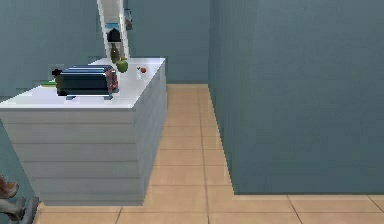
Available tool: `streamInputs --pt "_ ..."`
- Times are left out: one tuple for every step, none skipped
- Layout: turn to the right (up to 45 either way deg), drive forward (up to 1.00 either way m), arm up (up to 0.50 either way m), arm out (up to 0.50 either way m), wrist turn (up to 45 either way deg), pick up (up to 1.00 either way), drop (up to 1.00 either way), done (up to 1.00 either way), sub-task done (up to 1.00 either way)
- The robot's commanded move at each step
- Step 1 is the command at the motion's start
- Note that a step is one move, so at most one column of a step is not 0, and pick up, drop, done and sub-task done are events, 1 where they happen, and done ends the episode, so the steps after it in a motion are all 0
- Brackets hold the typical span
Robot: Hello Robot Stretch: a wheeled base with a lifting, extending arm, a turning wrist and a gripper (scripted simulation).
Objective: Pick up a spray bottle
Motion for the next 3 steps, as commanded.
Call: streamInputs --pt "0.0 0.00 0.00 0.00 0.0 1.00 0.00 0.00 0.00" --pt "0.0 0.00 0.10 0.00 0.0 0.00 0.00 0.00 0.00" --pt "0.0 0.00 0.00 0.00 0.0 0.00 0.00 1.00 0.00"
